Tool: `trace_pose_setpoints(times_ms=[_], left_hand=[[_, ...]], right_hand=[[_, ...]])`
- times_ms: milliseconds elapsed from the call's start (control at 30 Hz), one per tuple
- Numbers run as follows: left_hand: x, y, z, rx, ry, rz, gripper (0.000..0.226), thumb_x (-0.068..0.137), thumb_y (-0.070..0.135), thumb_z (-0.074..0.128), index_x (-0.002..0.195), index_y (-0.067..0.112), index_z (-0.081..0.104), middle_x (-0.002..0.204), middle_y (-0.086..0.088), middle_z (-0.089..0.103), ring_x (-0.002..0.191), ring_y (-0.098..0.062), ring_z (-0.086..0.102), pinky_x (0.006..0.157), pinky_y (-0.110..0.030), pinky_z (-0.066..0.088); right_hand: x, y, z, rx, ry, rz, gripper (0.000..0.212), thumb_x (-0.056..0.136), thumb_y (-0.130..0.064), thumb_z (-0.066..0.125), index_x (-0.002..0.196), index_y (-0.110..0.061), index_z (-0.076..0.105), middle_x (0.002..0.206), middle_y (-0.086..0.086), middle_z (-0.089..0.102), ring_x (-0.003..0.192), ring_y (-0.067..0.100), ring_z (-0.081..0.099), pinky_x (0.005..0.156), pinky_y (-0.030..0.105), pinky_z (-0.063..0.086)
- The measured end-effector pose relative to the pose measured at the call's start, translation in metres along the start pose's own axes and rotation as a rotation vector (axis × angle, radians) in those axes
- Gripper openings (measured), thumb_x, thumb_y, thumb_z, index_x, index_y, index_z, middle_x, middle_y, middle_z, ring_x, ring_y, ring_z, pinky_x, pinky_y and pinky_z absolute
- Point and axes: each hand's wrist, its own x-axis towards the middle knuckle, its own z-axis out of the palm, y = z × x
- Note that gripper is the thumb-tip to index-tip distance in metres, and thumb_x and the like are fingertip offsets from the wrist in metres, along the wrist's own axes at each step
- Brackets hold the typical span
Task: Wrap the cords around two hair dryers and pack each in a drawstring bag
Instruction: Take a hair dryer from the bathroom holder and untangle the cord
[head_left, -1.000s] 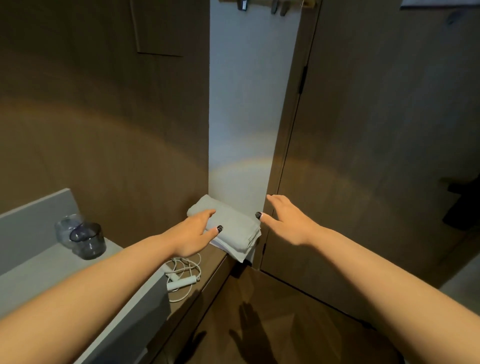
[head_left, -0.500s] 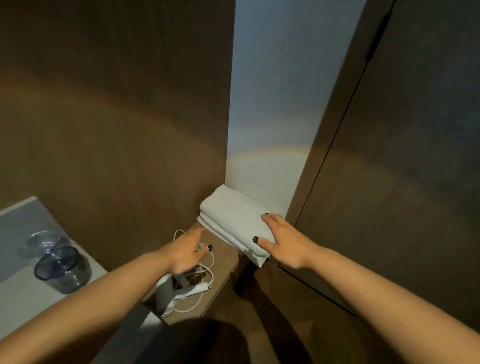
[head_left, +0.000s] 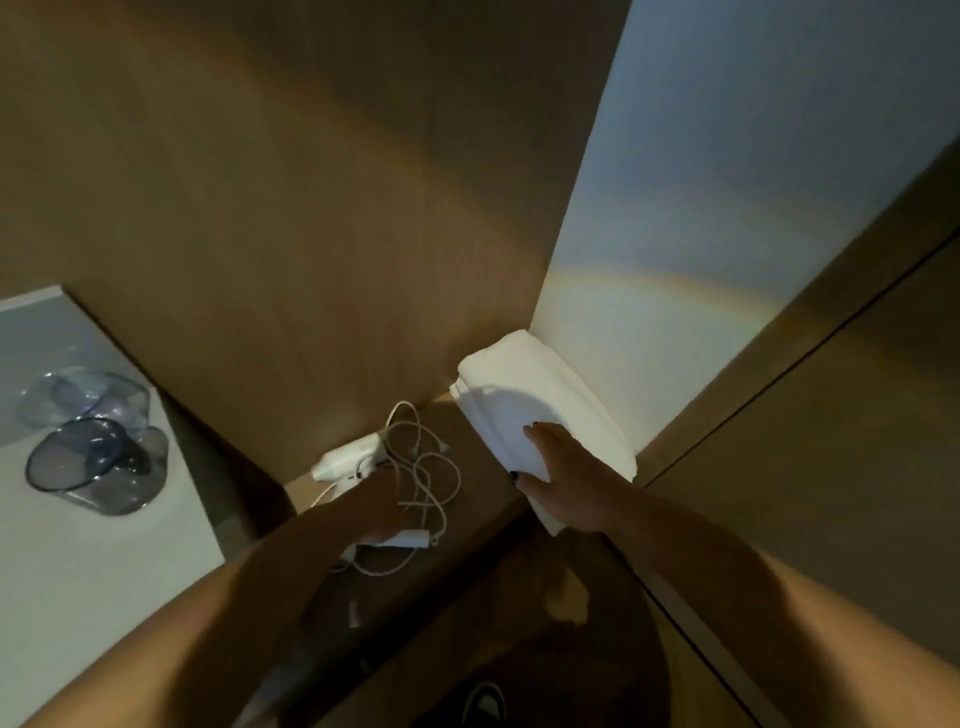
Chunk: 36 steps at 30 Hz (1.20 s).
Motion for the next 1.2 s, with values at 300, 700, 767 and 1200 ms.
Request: trace_pose_setpoints(times_ms=[300,700,767,1200], left_hand=[[0.046,-0.019,0.041,-0.101,0.06,-0.218,0.042,0.091,0.012,0.053,0.133,0.009,0.048,0.134,-0.014,0.052,0.12,-0.028,0.053,0.083,-0.024,0.041],[0.154,-0.049,0.146,-0.223,0.003,-0.323,0.054,0.099,0.013,0.047,0.146,-0.003,0.027,0.151,-0.02,0.034,0.139,-0.032,0.035,0.111,-0.032,0.025],[0.168,-0.053,0.17,-0.215,0.032,-0.34,0.05,0.095,0.018,0.053,0.14,0.001,0.038,0.144,-0.02,0.041,0.131,-0.033,0.043,0.107,-0.036,0.036],[0.239,-0.11,0.223,0.419,0.389,-0.083,0.037,0.05,0.023,0.091,0.076,0.007,0.071,0.08,-0.019,0.065,0.07,-0.037,0.063,0.059,-0.047,0.052]], right_hand=[[0.078,0.014,0.019,0.093,-0.207,-0.088,0.063,0.099,-0.035,0.049,0.152,-0.015,0.021,0.159,0.004,0.018,0.144,0.022,0.025,0.108,0.031,0.029],[0.166,0.063,0.121,0.089,-0.309,-0.062,0.062,0.098,-0.032,0.052,0.151,-0.016,0.025,0.159,0.006,0.02,0.146,0.023,0.022,0.113,0.035,0.026],[0.181,0.075,0.14,0.112,-0.307,-0.042,0.061,0.098,-0.031,0.052,0.151,-0.016,0.026,0.159,0.006,0.021,0.145,0.022,0.022,0.111,0.032,0.025],[0.218,0.127,0.221,0.194,-0.304,-0.015,0.056,0.098,-0.028,0.052,0.148,-0.013,0.034,0.157,0.007,0.021,0.145,0.019,0.02,0.111,0.027,0.023]])
